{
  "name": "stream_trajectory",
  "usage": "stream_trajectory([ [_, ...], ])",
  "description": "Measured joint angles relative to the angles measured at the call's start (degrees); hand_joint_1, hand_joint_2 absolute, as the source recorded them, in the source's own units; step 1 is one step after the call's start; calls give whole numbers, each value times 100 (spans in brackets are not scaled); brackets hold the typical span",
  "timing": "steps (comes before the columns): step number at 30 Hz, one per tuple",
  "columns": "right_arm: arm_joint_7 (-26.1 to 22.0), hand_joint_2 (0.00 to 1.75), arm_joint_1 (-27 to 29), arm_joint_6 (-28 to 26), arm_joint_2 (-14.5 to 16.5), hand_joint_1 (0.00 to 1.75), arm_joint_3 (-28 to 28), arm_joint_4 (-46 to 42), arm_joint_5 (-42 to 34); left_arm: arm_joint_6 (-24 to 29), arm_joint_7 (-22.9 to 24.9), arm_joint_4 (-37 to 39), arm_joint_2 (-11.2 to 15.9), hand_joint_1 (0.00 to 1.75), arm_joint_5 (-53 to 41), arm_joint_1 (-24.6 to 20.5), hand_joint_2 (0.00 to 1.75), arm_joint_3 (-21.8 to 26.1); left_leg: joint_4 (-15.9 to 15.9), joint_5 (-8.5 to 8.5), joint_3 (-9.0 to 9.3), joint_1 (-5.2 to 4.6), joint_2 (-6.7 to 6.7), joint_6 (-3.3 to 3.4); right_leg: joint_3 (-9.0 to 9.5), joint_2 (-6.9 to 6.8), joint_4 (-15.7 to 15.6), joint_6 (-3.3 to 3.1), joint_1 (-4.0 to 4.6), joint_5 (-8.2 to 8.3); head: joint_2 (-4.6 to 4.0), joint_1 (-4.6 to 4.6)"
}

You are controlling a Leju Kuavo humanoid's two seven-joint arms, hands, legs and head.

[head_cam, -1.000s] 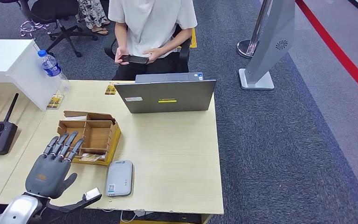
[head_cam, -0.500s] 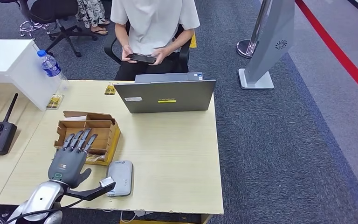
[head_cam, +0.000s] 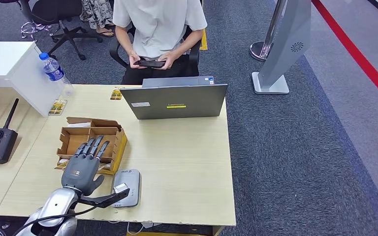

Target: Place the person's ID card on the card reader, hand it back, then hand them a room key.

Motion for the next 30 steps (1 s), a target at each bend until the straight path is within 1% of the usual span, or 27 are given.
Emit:
stream_trajectory([
  [8,-1,0,5,-12,0,0,-63,-9,32,38,101,25,-1,175,149,2,175,48,0,0,-1,0,0,0,1,0,0,0,0,0,0,0],
  [21,0,0,10,49,47,0,-254,-157,214,-11,167,-42,5,175,375,63,175,574,0,0,0,0,0,0,1,0,0,0,0,0,0,0],
  [26,0,0,10,59,72,0,-311,-202,222,67,166,-75,-3,175,379,80,175,678,0,0,-1,1,-1,0,1,0,0,0,1,0,0,1],
  [30,0,0,14,63,99,0,-336,-240,290,87,114,-257,2,175,457,92,175,737,0,1,-1,0,-1,0,1,-1,0,0,1,0,0,0],
])
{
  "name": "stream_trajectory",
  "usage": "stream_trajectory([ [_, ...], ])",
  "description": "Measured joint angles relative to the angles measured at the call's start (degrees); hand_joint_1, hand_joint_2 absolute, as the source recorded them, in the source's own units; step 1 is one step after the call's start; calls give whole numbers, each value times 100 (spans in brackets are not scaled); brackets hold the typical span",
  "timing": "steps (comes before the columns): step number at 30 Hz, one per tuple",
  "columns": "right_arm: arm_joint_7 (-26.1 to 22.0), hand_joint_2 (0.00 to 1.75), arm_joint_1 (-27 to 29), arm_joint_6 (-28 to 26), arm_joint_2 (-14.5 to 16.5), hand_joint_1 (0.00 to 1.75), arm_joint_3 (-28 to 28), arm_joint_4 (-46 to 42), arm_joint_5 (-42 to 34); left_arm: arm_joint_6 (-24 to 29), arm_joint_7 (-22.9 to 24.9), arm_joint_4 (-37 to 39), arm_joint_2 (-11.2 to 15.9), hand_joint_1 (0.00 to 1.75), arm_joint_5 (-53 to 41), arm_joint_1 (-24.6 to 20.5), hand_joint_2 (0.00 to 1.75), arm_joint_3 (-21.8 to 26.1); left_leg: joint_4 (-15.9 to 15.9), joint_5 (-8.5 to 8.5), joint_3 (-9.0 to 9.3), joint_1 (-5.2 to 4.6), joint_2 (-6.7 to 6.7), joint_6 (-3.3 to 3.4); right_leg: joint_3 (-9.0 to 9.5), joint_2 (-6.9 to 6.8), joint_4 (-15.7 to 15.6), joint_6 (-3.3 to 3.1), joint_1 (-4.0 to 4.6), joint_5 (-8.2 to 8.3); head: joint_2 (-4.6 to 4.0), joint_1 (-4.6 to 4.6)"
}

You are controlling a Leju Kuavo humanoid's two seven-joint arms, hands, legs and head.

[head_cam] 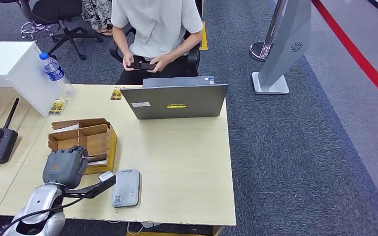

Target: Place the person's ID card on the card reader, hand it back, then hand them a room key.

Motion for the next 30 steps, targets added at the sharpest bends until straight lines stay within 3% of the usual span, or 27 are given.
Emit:
stream_trajectory([
  [10,-52,0,23,111,110,0,-196,-176,179,-55,-291,-1137,223,175,367,-253,175,11,1,1,0,0,-1,1,-3,-1,0,0,1,0,0,1],
  [14,-96,0,16,132,120,0,-242,-192,345,-336,-325,-1366,290,175,543,-853,175,-18,1,7,0,0,-8,-1,-1,-6,0,0,1,4,0,-1],
  [18,-137,0,-26,67,109,0,-242,-140,539,-515,-262,-1234,260,175,402,-1764,175,-196,2,19,-2,0,-9,1,-6,-5,0,1,1,18,0,1],
  [22,-141,0,-114,-80,21,0,-157,86,641,-481,-3,-443,49,175,-154,-2815,175,-459,5,28,-7,-1,-7,1,-11,-3,0,-1,0,32,0,0],
  [26,-81,0,-224,-225,-142,0,97,450,642,-273,205,1204,-239,175,-811,-4062,175,-734,8,50,-25,-1,1,2,-27,3,0,0,0,56,0,3],
  [30,-52,0,-265,-256,-222,0,285,698,642,-412,367,2483,-477,175,-1043,-4788,175,-891,9,54,-28,-1,15,0,-37,15,1,-5,0,64,0,-8],
])
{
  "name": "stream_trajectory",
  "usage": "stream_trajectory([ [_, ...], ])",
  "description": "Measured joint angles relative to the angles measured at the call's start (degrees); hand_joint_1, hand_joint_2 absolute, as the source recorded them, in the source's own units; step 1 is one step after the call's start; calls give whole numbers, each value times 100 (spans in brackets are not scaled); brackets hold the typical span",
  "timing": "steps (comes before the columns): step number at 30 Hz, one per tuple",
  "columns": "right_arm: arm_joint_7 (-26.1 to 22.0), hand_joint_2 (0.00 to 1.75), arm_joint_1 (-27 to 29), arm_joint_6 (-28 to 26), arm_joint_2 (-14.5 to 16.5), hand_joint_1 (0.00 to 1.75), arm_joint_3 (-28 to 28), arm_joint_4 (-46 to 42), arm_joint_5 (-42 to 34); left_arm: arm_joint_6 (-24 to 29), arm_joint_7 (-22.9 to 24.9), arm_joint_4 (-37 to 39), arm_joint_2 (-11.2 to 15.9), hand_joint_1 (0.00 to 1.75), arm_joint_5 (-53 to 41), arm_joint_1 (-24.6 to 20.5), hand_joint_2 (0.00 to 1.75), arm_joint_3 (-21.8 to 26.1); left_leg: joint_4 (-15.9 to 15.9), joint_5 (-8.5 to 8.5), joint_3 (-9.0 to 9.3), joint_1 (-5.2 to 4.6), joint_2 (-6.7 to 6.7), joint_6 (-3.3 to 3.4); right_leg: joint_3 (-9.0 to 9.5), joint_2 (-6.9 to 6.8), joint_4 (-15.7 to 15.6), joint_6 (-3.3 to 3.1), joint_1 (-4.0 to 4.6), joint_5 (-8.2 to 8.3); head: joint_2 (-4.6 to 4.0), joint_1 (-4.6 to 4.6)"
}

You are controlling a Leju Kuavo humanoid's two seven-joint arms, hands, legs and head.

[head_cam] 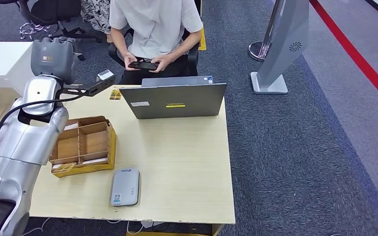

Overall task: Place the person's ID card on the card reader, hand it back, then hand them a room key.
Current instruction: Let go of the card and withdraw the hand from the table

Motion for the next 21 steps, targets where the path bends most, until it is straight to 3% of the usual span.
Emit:
stream_trajectory([
  [8,19,0,-20,6,-48,0,179,202,0,-139,79,973,-279,175,-44,-577,175,-69,-1,0,-12,0,-1,1,-11,1,1,0,1,-1,0,-1],
  [21,70,0,-20,-9,-75,0,208,275,-4,-224,147,1263,-387,175,-49,-666,175,-87,-1,1,-14,0,-1,1,-11,1,1,0,1,0,0,-1],
])
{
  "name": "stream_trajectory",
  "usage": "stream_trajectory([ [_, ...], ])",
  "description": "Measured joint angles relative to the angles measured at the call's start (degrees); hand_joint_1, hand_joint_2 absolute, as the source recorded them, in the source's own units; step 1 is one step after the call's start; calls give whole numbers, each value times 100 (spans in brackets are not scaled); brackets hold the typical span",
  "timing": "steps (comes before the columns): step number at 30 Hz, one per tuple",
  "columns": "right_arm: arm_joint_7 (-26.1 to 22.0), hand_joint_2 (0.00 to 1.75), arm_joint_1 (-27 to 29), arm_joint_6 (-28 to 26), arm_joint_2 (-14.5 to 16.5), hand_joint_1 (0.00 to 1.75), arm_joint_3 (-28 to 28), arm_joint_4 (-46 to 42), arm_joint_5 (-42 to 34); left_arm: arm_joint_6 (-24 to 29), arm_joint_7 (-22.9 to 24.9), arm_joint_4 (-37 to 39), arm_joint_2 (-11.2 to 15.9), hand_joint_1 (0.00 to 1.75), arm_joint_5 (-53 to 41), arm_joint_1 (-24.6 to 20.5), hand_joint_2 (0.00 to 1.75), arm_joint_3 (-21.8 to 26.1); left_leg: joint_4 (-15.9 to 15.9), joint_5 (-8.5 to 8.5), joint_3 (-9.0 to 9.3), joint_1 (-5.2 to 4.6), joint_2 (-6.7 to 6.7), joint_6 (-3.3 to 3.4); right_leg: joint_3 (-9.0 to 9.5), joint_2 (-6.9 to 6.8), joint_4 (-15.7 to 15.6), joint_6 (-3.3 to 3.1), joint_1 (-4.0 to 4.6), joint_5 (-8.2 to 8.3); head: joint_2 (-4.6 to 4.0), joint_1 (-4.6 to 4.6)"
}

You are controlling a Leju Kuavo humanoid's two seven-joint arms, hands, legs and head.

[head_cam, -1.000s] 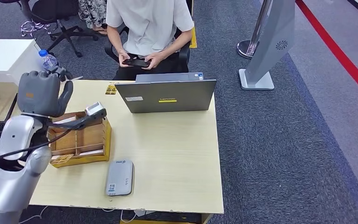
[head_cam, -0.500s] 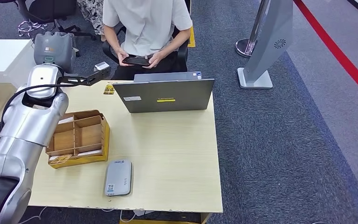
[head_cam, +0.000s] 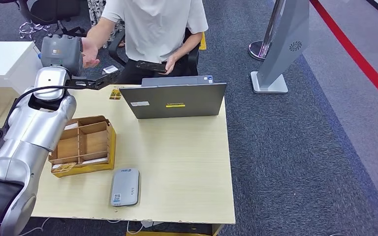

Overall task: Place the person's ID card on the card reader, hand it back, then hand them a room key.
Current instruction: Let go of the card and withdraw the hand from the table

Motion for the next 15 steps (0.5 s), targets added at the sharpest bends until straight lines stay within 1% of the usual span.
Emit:
stream_trajectory([
  [4,2,0,1,0,-1,0,0,4,0,-19,5,38,-1,0,16,4,175,0,0,0,-2,0,0,0,-1,0,0,0,0,0,0,-1],
  [11,37,0,1,-7,-1,0,0,13,-26,204,-74,47,31,0,219,47,175,1,-1,0,-9,0,-3,0,-3,-3,0,0,0,-1,0,0],
  [13,34,0,7,-12,-1,0,0,17,-72,335,-193,-73,103,0,382,143,175,3,-2,0,-9,0,-1,0,-3,-2,1,0,0,-1,0,0],
  [15,17,0,20,-22,-1,0,-1,19,-119,460,-344,-369,246,0,638,329,175,23,-3,0,-10,0,2,0,-3,1,2,0,0,-1,0,1],
])
